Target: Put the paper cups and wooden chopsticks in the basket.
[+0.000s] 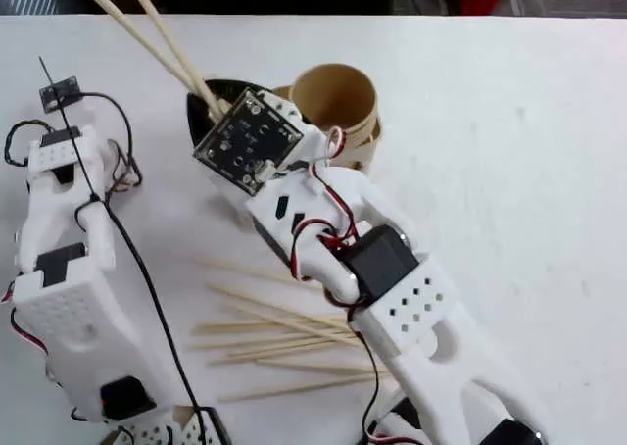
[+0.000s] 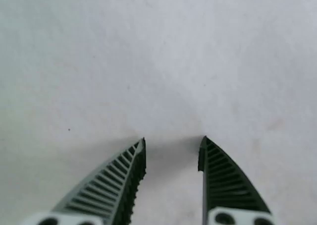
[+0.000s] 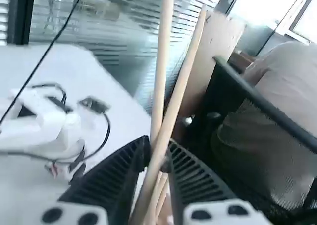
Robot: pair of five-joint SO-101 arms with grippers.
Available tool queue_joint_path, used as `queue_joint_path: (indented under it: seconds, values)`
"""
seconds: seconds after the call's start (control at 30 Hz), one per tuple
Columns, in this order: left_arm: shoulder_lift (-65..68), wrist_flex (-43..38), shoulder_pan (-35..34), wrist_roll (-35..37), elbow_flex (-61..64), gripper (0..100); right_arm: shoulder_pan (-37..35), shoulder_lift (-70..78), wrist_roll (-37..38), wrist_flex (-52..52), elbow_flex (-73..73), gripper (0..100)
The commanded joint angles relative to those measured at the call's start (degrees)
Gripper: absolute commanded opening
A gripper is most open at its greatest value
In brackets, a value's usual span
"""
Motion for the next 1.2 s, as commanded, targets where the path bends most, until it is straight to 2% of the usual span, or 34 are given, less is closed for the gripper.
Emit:
queue_joint_path:
  seconds: [0.0, 0.17, 0.37, 0.47, 0.6, 0.7, 0.83, 1.03, 1.17]
  values:
    - [-0.1, -0.3, -0.4, 0.5, -2.4, 18, -0.9, -7.1, 4.4, 8.8, 0.6, 1.7]
    - [-0.1, -0.3, -0.2, 0.5, -2.4, 18, -7.8, -18.1, 13.0, 24.0, 11.3, 1.7]
    - [0.0, -0.3, -0.2, 0.5, -2.4, 18, -7.9, -20.6, 18.5, 35.5, 25.7, 1.7]
    - [0.0, -0.3, -0.2, 0.5, -2.4, 18, -6.2, -18.1, 18.9, 34.1, 32.0, 1.7]
    - [0.0, -0.3, -0.3, 0.5, -2.4, 18, -0.4, -10.8, 19.1, 24.5, 37.4, 1.7]
    - [0.0, -0.3, -0.3, 0.5, -2.4, 18, 3.8, -2.2, 19.2, 18.3, 37.7, 1.7]
    - [0.0, -0.3, -0.3, 0.5, -2.4, 18, 6.2, 7.8, 19.1, 15.0, 35.6, 2.1]
    - [0.0, -0.3, -0.3, 0.5, -2.4, 18, 6.5, 10.4, 19.1, 20.5, 32.8, 2.4]
    - [0.0, -0.3, -0.3, 0.5, -2.4, 18, 5.0, 10.4, 19.1, 24.9, 31.5, 12.6]
